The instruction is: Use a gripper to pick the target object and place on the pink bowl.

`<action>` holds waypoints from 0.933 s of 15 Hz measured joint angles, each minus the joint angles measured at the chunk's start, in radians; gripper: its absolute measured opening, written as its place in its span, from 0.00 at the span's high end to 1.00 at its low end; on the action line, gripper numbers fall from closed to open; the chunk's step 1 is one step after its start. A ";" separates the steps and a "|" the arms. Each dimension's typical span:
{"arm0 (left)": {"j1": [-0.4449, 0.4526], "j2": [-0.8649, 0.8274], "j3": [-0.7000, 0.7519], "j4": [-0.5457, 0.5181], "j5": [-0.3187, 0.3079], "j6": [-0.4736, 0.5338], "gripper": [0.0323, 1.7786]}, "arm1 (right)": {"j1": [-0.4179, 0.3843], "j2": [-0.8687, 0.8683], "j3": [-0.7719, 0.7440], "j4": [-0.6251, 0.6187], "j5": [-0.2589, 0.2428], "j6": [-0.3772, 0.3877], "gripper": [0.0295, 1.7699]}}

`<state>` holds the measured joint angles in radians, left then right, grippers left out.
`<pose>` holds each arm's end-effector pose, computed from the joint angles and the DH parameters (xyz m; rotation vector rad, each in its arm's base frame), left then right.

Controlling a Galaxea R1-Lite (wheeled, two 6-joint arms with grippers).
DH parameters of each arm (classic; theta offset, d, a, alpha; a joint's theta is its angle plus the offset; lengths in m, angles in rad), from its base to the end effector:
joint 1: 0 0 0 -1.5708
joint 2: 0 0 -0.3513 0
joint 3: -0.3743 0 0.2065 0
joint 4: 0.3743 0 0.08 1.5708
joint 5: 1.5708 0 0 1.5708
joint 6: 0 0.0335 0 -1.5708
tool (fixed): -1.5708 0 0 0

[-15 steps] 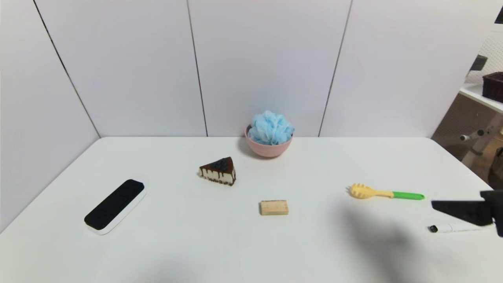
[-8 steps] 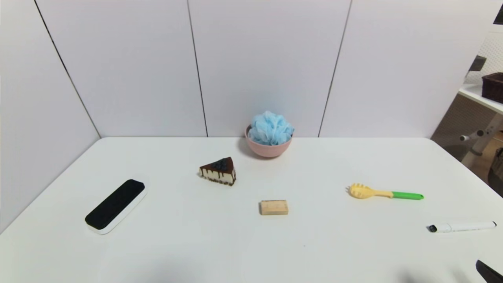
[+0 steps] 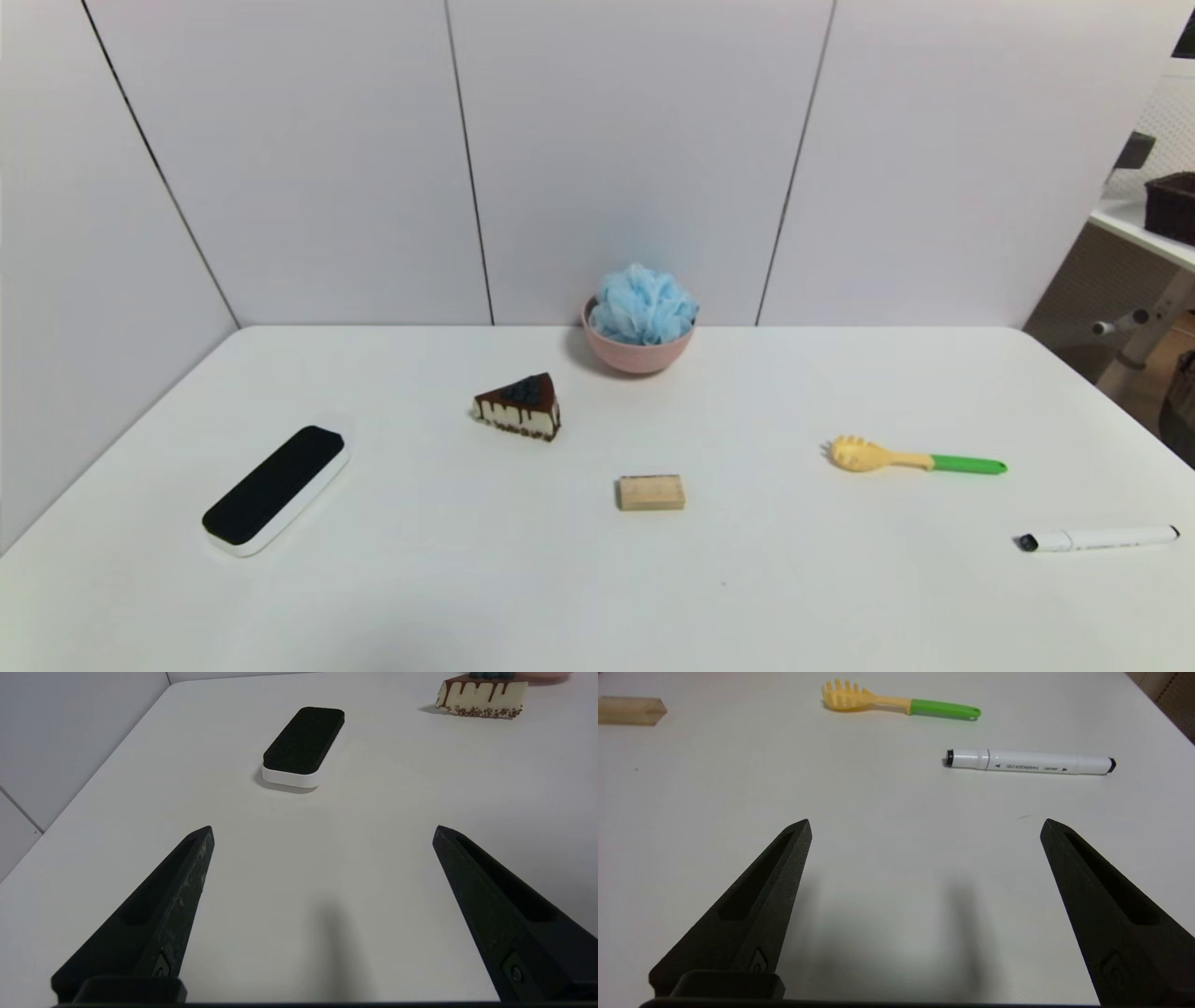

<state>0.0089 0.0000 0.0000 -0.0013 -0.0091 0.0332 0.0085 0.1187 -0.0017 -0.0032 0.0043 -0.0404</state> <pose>-0.0456 -0.0007 0.0756 0.0332 -0.0013 -0.0002 -0.0364 -0.0002 0.0813 -0.0406 0.1135 0.0151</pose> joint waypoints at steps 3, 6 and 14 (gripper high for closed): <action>0.000 0.000 0.000 0.000 0.000 0.000 0.05 | -0.003 -0.085 0.001 0.002 -0.014 0.095 0.04; 0.000 0.000 0.000 0.000 0.000 0.000 0.05 | -0.004 -0.112 0.001 0.002 -0.017 0.115 0.04; 0.000 0.000 0.000 0.000 0.000 0.000 0.05 | -0.004 -0.120 0.002 0.002 -0.019 0.120 0.04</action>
<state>0.0089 0.0000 0.0000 -0.0013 -0.0091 0.0332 0.0043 -0.0017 0.0000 -0.0013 -0.0149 0.0791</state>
